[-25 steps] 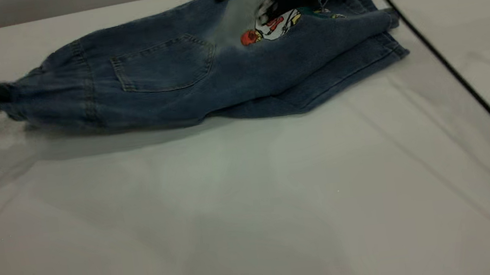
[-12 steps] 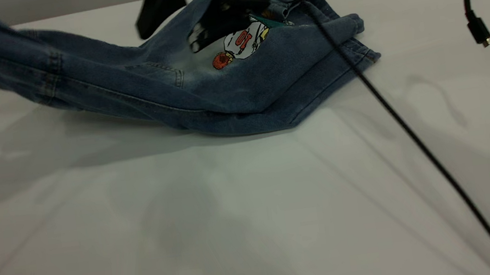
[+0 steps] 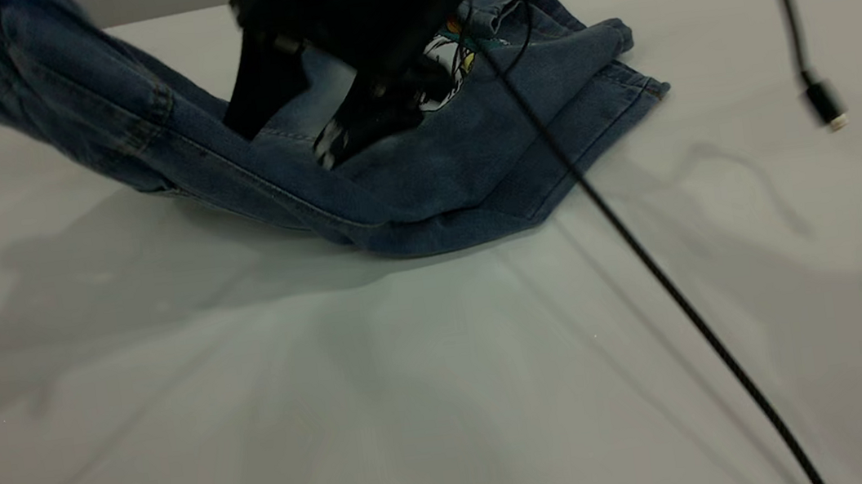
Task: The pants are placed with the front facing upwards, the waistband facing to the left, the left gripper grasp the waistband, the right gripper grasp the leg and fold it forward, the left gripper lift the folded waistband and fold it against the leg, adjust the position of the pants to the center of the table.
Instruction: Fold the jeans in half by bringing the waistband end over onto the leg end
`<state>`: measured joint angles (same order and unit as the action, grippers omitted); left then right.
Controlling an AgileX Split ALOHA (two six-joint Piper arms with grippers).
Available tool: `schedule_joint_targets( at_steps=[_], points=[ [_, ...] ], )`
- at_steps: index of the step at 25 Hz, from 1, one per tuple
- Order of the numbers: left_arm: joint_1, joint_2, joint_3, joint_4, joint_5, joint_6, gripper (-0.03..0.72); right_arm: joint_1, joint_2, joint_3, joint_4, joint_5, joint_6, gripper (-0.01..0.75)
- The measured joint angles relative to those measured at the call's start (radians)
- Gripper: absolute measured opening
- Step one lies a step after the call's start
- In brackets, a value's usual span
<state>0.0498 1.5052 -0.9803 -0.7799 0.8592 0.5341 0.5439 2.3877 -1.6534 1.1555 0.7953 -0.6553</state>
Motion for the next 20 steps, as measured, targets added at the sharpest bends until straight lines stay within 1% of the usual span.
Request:
schedule_joint_targets(
  at_steps=[4, 7, 13, 16, 18, 20],
  points=[
    [-0.005, -0.009, 0.000, -0.012, -0.035, 0.001, 0.085, 0.040, 0.007, 0.000, 0.020, -0.002, -0.029, 0.515],
    [-0.005, -0.008, 0.000, 0.000, -0.031, 0.002, 0.085, 0.037, 0.000, 0.000, 0.018, 0.001, -0.036, 0.515],
    [-0.015, -0.010, 0.000, -0.003, -0.029, 0.006, 0.085, -0.072, -0.058, 0.000, -0.071, -0.007, -0.036, 0.514],
    [-0.048, -0.020, 0.000, -0.003, -0.025, 0.006, 0.085, -0.133, -0.058, 0.000, -0.171, -0.045, -0.012, 0.514],
    [-0.075, -0.027, 0.000, -0.004, -0.024, 0.007, 0.085, -0.167, -0.038, 0.000, -0.258, -0.057, 0.043, 0.514],
    [-0.098, -0.031, -0.004, -0.003, -0.024, 0.007, 0.085, -0.171, -0.019, 0.000, -0.313, -0.057, 0.079, 0.514]
  ],
)
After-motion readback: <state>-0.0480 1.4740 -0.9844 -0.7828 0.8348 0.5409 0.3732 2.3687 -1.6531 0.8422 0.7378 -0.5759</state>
